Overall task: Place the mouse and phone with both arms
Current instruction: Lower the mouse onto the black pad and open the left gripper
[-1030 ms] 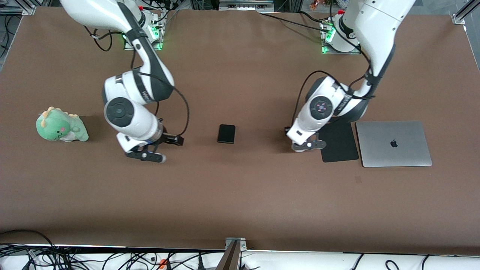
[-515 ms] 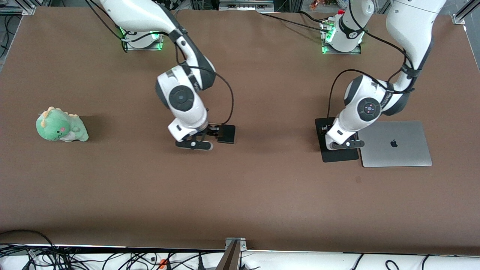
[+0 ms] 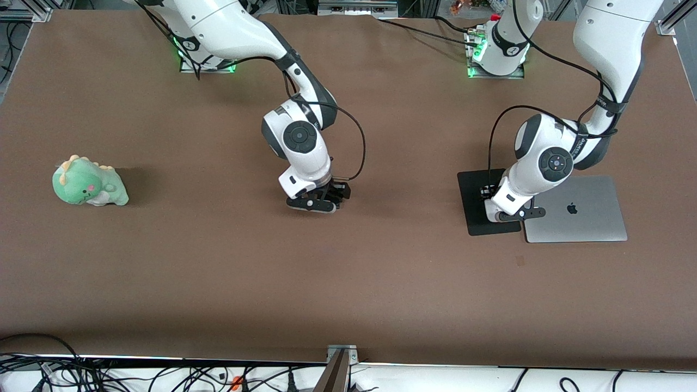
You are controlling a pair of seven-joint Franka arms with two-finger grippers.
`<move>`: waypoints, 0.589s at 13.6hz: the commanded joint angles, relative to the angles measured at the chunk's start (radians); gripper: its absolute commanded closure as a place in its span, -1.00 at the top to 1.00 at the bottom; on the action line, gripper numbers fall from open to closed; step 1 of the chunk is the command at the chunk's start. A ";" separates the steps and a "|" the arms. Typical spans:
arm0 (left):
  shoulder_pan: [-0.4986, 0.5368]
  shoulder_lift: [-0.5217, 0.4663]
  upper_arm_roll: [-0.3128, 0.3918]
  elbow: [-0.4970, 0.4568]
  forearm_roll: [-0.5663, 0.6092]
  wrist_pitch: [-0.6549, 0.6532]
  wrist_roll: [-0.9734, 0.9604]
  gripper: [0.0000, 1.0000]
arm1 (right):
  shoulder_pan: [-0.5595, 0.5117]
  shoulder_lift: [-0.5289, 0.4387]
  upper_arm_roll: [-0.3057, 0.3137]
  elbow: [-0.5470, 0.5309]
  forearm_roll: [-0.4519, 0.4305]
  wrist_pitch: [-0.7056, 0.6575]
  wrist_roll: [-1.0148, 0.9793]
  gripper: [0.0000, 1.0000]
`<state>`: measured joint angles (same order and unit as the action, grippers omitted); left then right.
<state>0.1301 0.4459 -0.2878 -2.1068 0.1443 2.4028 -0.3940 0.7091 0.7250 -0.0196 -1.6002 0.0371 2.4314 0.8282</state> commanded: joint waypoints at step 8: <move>0.032 0.054 -0.014 0.041 0.014 0.004 0.012 1.00 | 0.012 0.059 -0.016 0.009 -0.065 0.067 0.045 1.00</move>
<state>0.1367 0.5068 -0.2876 -2.0827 0.1443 2.4175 -0.3962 0.7111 0.7762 -0.0294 -1.5999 -0.0088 2.4821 0.8384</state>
